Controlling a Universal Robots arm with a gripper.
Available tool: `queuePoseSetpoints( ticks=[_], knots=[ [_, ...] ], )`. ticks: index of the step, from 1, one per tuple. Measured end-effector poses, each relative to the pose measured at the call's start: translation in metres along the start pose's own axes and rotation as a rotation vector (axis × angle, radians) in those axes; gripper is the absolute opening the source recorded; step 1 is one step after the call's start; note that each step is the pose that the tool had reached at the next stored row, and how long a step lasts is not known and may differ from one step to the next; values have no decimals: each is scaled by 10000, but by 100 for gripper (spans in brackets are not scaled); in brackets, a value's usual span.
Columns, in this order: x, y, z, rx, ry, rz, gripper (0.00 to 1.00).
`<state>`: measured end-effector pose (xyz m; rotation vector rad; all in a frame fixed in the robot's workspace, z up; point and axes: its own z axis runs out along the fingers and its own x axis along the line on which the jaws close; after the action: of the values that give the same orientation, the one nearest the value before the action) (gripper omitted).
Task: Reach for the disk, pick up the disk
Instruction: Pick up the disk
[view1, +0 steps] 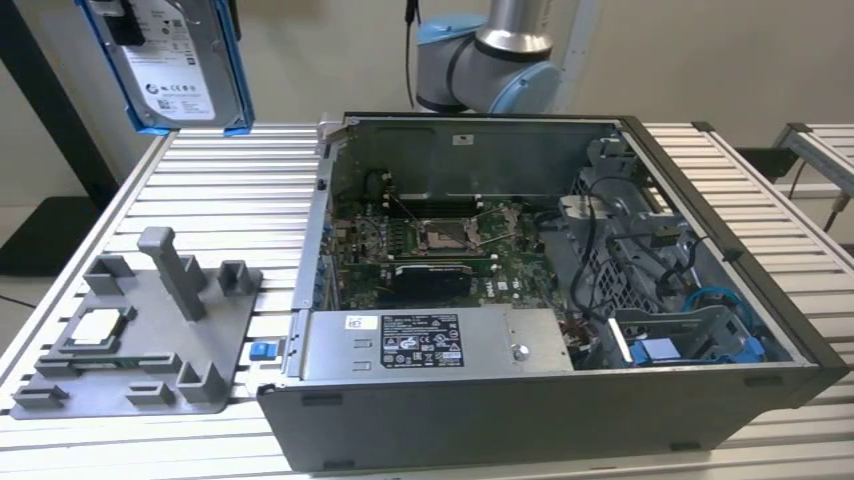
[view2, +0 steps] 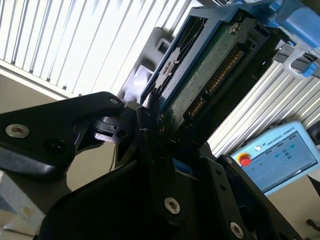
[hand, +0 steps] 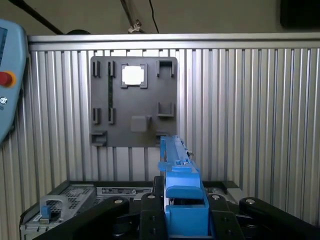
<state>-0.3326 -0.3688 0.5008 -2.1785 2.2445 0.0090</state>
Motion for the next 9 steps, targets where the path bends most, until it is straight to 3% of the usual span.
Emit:
queuePoseSetpoints(
  ticks=[9],
  knots=[
    [-5,-155,1,0,1,1,0]
  ],
)
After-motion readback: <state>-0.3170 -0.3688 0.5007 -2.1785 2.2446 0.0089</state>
